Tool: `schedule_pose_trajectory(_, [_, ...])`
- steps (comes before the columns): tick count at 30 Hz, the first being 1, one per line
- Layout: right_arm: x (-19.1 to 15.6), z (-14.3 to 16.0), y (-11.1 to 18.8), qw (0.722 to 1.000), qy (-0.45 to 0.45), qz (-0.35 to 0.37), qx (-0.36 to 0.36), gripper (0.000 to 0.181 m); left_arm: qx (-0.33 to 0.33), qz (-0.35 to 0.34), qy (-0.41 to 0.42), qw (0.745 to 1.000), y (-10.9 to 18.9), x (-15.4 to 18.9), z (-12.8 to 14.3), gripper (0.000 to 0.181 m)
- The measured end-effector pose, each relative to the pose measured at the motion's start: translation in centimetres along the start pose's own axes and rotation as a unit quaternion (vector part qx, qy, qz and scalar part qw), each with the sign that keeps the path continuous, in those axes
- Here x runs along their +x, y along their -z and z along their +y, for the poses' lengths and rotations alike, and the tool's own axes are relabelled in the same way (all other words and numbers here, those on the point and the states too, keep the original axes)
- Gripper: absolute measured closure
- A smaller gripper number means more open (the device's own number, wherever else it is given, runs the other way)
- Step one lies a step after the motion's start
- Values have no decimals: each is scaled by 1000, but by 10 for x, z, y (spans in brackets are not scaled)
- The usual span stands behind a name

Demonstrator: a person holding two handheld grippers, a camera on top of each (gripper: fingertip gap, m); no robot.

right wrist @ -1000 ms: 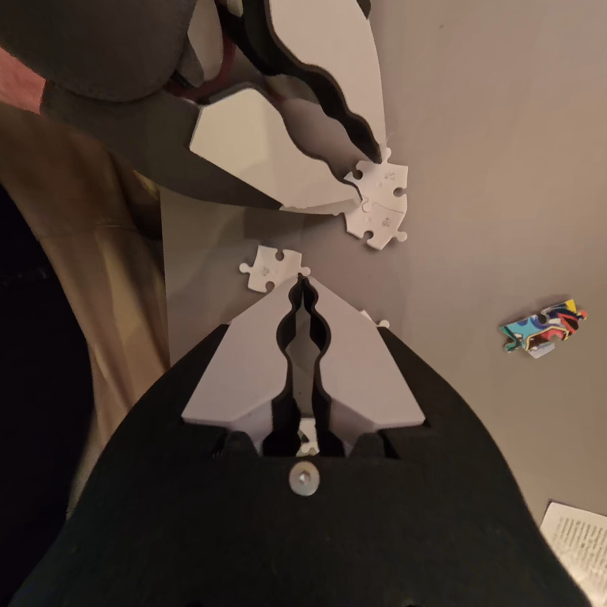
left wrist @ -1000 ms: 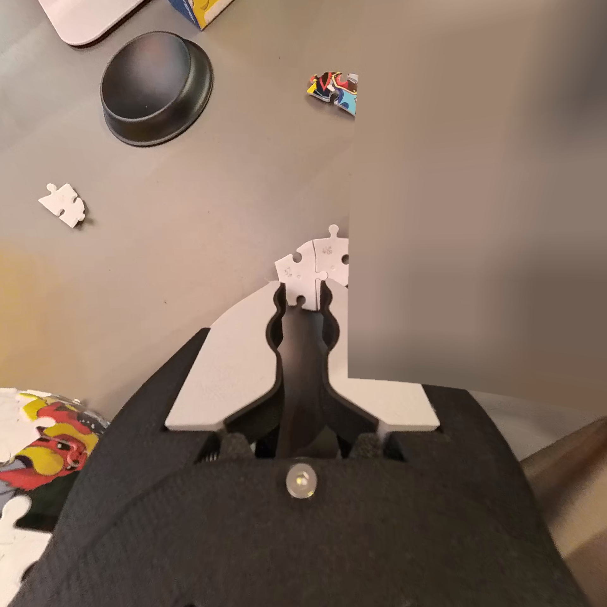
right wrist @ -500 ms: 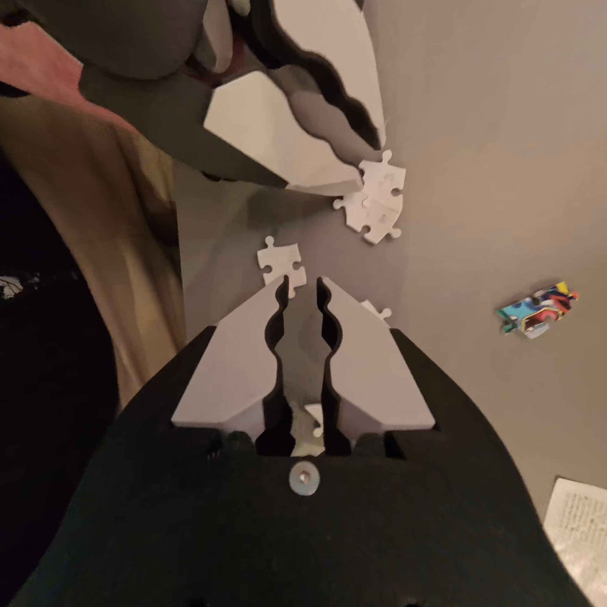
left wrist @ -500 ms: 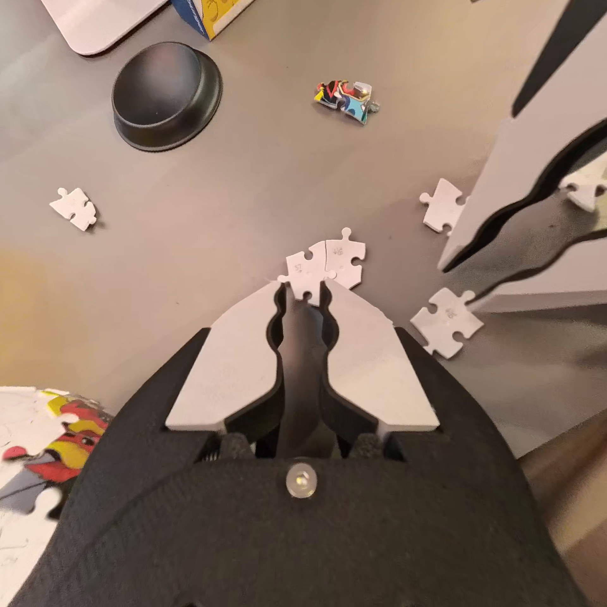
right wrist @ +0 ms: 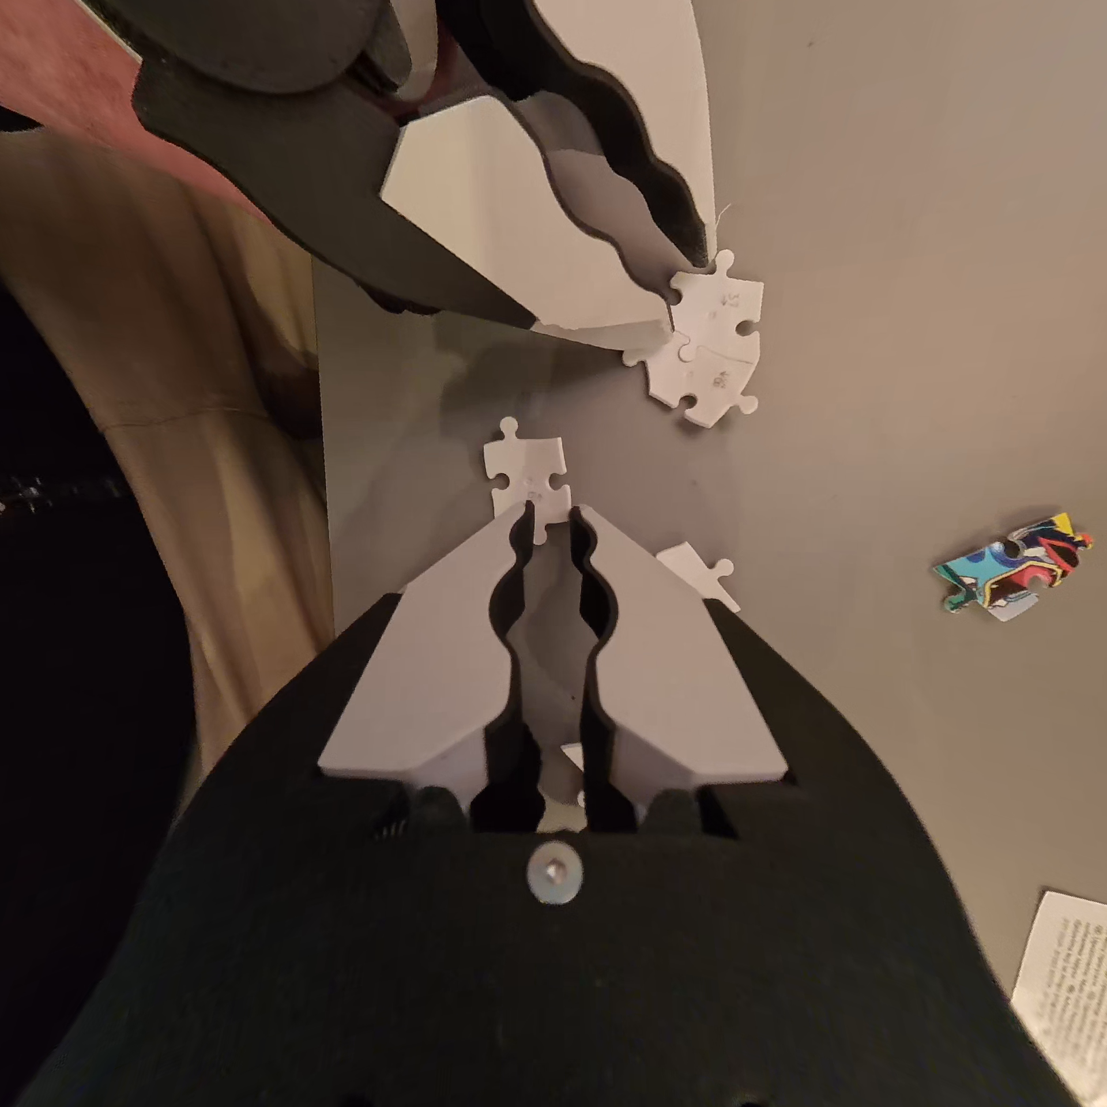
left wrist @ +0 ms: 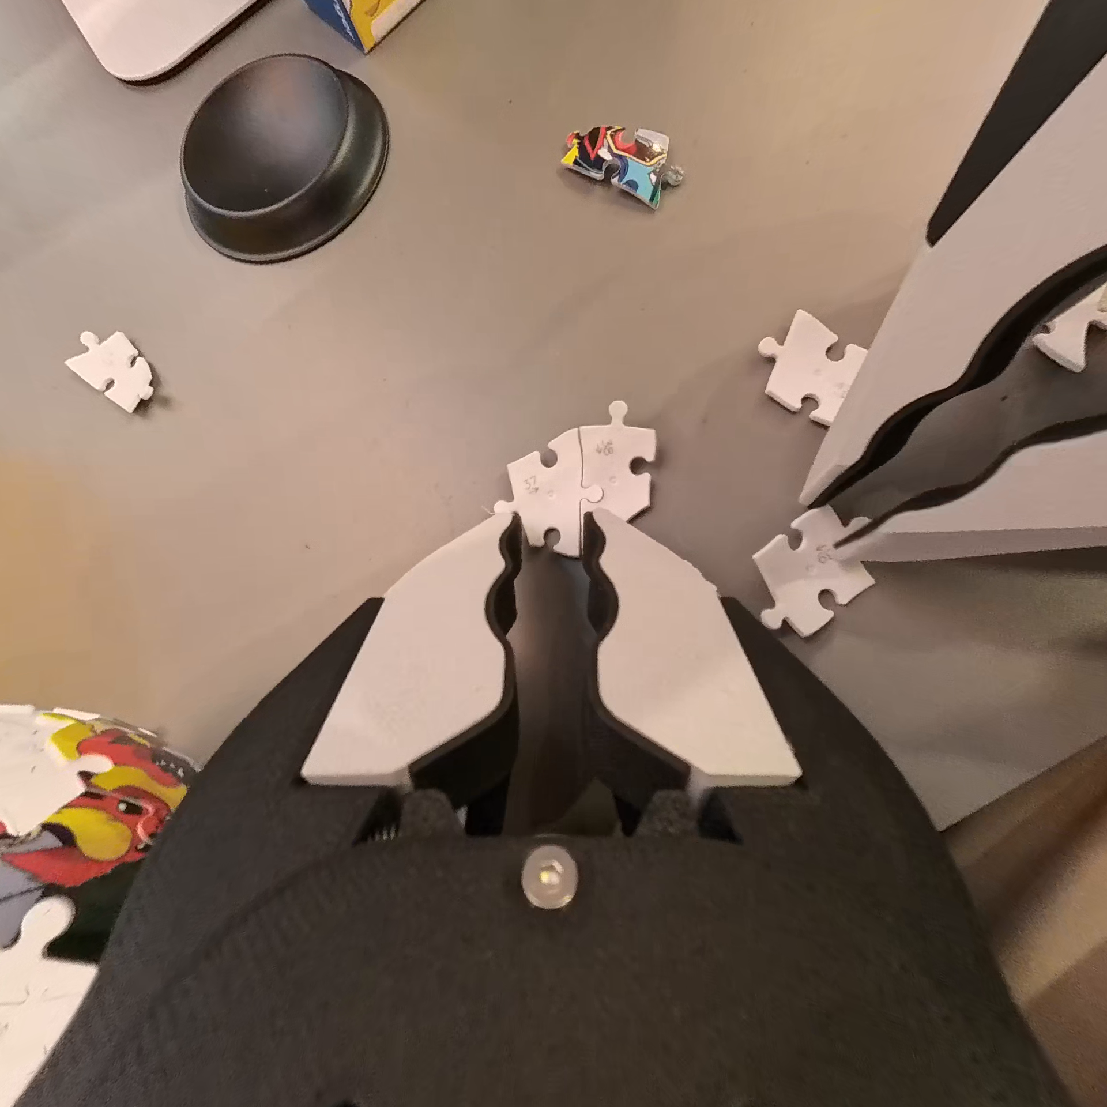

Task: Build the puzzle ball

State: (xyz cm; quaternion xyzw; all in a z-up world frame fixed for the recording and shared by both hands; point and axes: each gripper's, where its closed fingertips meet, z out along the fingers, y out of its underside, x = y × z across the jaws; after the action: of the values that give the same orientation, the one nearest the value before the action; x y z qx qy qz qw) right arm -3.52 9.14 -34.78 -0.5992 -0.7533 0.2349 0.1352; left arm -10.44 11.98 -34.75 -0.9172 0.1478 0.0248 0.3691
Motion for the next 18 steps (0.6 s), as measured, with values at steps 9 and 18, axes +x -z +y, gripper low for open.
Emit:
schedule_pose_trajectory(9, [6,-10,-1,1000,8,8,16,177,0,7,-3,1000,1,5,0,163])
schedule_pose_trajectory(18, [22,-23,-6,999,26,18,10,177,4,22,3,1000,3,8,-2,166])
